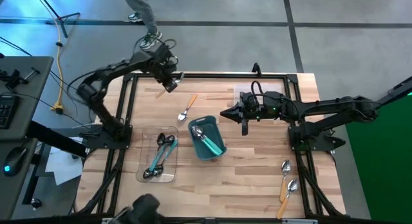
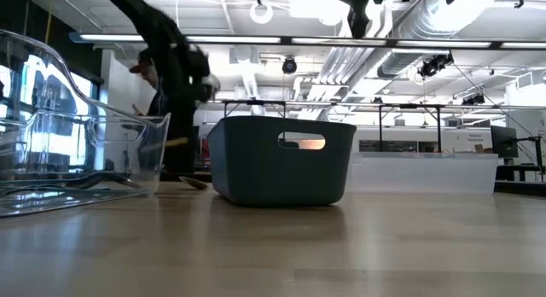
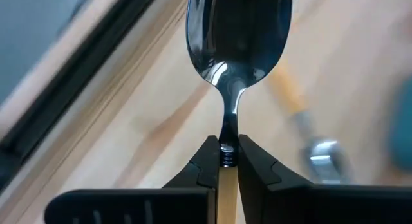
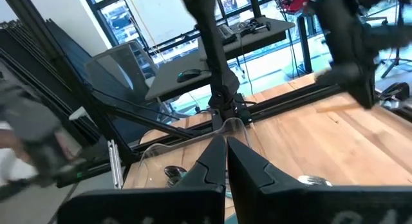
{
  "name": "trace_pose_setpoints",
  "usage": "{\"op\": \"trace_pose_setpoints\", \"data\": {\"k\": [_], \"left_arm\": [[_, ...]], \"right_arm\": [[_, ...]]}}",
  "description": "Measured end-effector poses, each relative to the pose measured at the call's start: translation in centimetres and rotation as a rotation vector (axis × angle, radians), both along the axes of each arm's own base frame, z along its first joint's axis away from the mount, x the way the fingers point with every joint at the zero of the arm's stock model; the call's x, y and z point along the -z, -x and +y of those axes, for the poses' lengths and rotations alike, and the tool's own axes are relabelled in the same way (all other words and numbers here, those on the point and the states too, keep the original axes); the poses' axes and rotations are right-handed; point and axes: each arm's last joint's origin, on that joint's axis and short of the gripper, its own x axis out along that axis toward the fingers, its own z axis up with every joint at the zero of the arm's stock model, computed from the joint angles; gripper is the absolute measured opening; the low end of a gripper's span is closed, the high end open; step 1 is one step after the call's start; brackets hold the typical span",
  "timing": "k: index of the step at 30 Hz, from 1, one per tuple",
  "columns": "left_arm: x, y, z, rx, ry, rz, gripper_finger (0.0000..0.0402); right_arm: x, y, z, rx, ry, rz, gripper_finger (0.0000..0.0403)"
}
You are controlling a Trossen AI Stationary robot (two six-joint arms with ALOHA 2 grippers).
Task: Sort silverware by color (type)
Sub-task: Put the orange spoon into the white bin
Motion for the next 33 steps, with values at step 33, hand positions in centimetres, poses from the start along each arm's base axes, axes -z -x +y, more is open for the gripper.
{"op": "trace_pose_setpoints", "data": {"k": [33], "left_arm": [[-5.0, 3.0, -22.0, 0.074, -0.297, -1.228, 0.0013]], "right_arm": [[-0.1, 0.0, 0.3, -0.035, 0.010, -0.009, 0.0000]]}}
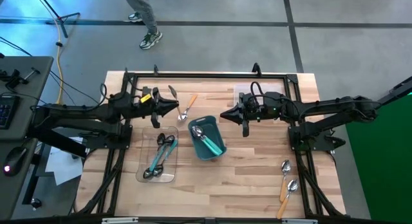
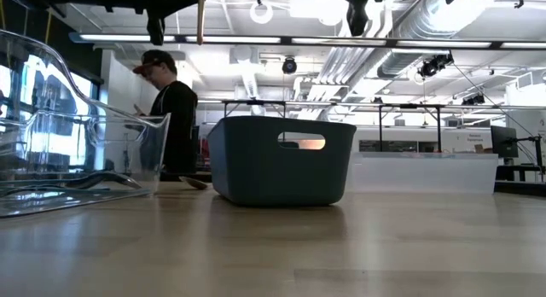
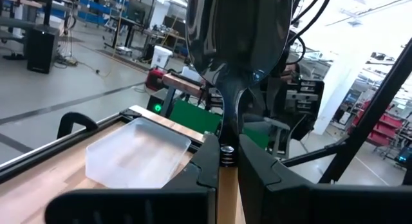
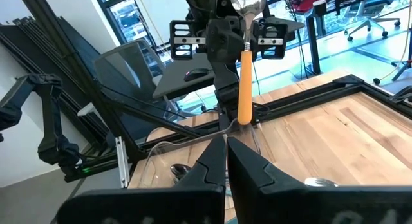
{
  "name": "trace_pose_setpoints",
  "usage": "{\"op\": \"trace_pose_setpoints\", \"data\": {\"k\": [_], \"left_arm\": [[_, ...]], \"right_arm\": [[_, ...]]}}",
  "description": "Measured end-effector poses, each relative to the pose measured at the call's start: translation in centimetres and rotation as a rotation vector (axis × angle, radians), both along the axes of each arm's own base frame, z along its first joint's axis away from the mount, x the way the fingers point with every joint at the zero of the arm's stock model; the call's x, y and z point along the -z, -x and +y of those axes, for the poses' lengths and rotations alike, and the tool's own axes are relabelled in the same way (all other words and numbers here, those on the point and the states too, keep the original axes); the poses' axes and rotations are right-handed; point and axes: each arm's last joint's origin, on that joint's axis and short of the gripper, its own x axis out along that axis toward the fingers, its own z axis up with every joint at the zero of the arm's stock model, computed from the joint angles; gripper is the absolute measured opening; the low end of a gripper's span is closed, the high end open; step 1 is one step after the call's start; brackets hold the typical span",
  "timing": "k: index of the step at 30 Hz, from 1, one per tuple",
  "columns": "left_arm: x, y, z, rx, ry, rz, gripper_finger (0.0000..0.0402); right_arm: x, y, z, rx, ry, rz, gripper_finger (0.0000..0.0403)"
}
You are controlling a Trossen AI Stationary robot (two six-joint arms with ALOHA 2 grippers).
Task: Sort silverware by color (type)
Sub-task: Put the orange spoon into the white bin
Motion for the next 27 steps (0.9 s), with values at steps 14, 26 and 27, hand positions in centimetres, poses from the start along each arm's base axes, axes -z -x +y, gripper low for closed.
{"op": "trace_pose_setpoints", "data": {"k": [14, 26, 27], "left_arm": [[0.9, -3.8, -0.1, 0.014, 0.018, -0.006, 0.0013], [-0.3, -9.4, 0.1, 0.106, -0.019, 0.028, 0.0013], [-0.4, -9.6, 0.1, 0.105, -0.022, 0.022, 0.0013]], "right_arm": [[1.0, -1.8, -0.1, 0.005, -0.077, -0.029, 0.0000], [2.9, -3.7, 0.0, 0.023, -0.114, -0.012, 0.0124], [2.9, -3.7, 0.0, 0.030, -0.114, -0.013, 0.0140]]}}
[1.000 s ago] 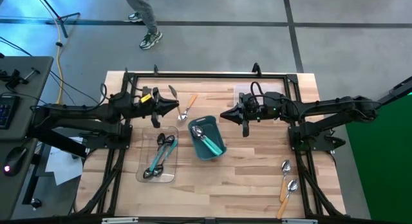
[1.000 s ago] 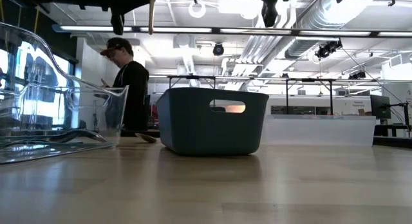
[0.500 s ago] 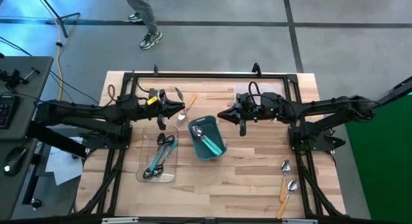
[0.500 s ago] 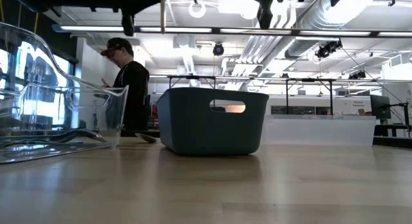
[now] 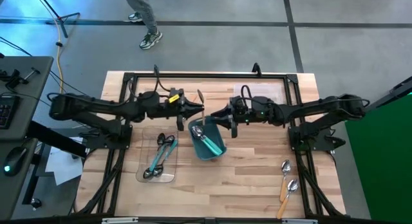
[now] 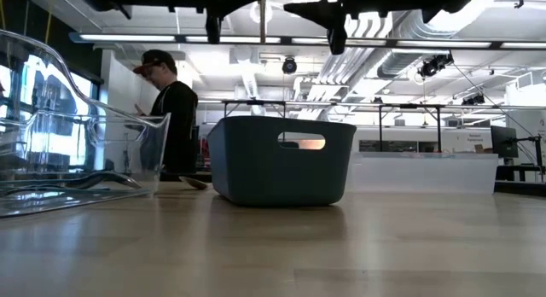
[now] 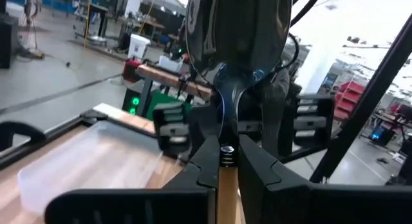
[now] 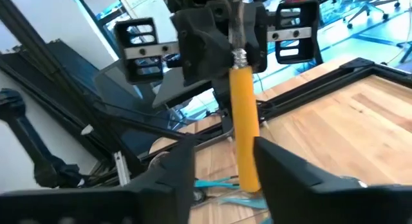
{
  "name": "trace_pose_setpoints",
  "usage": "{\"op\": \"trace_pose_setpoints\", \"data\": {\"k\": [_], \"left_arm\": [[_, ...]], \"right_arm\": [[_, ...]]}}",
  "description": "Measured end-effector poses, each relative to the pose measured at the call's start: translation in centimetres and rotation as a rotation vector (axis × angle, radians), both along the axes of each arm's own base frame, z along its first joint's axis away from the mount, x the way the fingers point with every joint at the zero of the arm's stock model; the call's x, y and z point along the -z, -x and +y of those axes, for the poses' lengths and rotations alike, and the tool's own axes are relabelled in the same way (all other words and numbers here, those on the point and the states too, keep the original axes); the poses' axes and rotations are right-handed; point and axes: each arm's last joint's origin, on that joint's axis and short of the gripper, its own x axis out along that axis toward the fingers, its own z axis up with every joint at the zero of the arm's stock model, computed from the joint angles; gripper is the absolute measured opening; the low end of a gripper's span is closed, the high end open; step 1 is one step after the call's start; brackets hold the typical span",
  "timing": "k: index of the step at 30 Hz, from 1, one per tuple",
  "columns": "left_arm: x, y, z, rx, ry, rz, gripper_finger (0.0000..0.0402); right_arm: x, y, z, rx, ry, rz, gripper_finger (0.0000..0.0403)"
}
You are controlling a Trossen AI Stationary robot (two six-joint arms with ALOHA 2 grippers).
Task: Sort silverware by color (type)
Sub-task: Put the orange spoon into the white bin
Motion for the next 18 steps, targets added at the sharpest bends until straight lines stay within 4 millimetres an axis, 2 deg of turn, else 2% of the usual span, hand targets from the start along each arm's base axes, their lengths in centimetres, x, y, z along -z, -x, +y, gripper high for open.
{"op": "trace_pose_setpoints", "data": {"k": [4, 7, 15, 18], "left_arm": [[0.0, -0.8, 0.0, 0.030, -0.005, -0.032, 0.0013], [0.2, -1.5, -0.1, 0.058, 0.021, -0.067, 0.0013], [2.0, -3.4, -0.3, 0.077, 0.055, -0.090, 0.0013], [2.0, -3.8, -0.4, 0.082, 0.055, -0.094, 0.0013]], "right_arm": [[0.1, -0.1, 0.0, 0.005, 0.001, 0.001, 0.0197], [0.2, -0.1, 0.0, 0.005, 0.002, 0.009, 0.0220], [0.1, -0.1, 0.0, -0.001, 0.002, 0.001, 0.0226], [0.1, -0.1, 0.0, -0.006, 0.002, 0.001, 0.0226]]}}
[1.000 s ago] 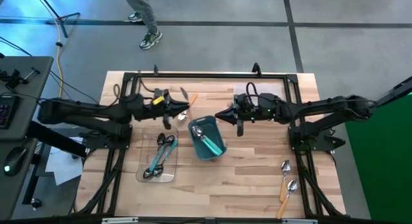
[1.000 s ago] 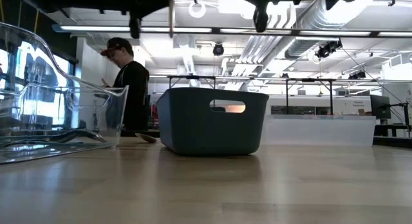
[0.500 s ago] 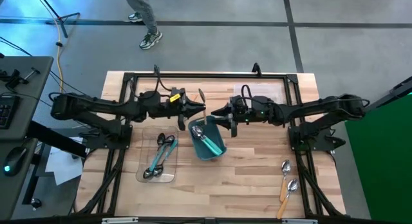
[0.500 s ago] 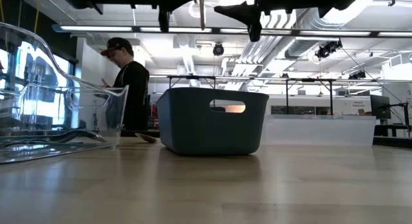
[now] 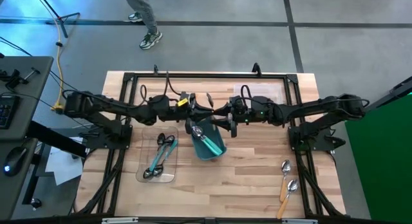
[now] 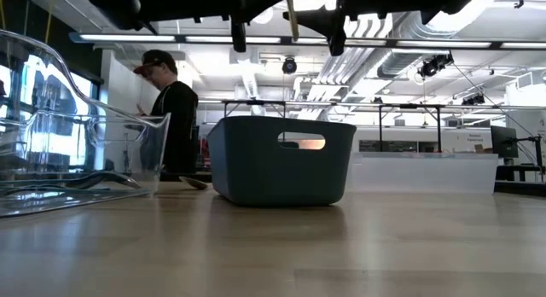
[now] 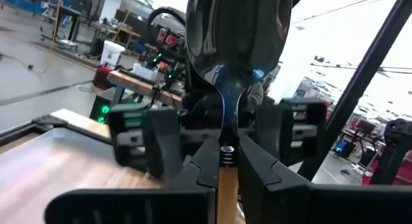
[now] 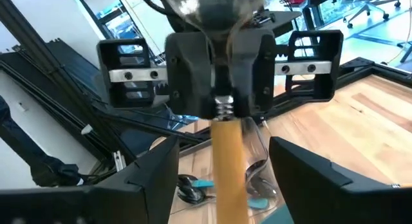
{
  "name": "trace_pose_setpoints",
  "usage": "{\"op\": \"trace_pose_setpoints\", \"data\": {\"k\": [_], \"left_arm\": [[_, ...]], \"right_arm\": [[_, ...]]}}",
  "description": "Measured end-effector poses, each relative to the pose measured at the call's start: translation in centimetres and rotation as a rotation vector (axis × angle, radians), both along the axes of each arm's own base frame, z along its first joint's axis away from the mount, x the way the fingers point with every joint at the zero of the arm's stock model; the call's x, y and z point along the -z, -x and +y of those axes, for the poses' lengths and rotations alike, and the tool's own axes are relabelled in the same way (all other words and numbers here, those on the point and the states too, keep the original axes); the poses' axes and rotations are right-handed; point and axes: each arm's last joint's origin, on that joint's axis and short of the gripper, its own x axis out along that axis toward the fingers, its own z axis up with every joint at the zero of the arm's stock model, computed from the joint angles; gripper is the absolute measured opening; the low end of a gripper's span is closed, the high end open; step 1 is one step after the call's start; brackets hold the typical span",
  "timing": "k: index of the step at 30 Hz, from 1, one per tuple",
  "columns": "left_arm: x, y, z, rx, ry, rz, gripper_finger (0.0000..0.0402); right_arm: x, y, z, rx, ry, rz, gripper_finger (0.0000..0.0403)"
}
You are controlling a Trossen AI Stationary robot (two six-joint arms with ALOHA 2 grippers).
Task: Sort silverware by color (type)
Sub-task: Put the orange spoon into the white bin
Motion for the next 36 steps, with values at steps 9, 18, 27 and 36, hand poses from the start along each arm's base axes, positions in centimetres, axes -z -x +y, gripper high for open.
{"op": "trace_pose_setpoints", "data": {"k": [9, 18, 27, 36], "left_arm": [[-0.7, -0.4, 0.0, -0.007, -0.032, -0.014, 0.0013], [-0.2, -0.5, 0.0, -0.003, -0.014, 0.038, 0.0018], [-0.2, -0.5, -0.1, 0.036, -0.037, 0.044, 0.0049], [-0.6, 1.3, 1.0, 0.107, -0.018, 0.198, 0.0133]], "right_arm": [[0.1, 0.0, 0.1, -0.023, -0.004, 0.014, 0.0170], [0.2, 0.0, 0.1, -0.016, -0.008, 0.018, 0.0039], [0.2, 0.0, 0.3, -0.038, 0.008, 0.017, 0.0039], [-0.1, 0.7, 0.0, -0.064, 0.042, 0.049, 0.0039]]}}
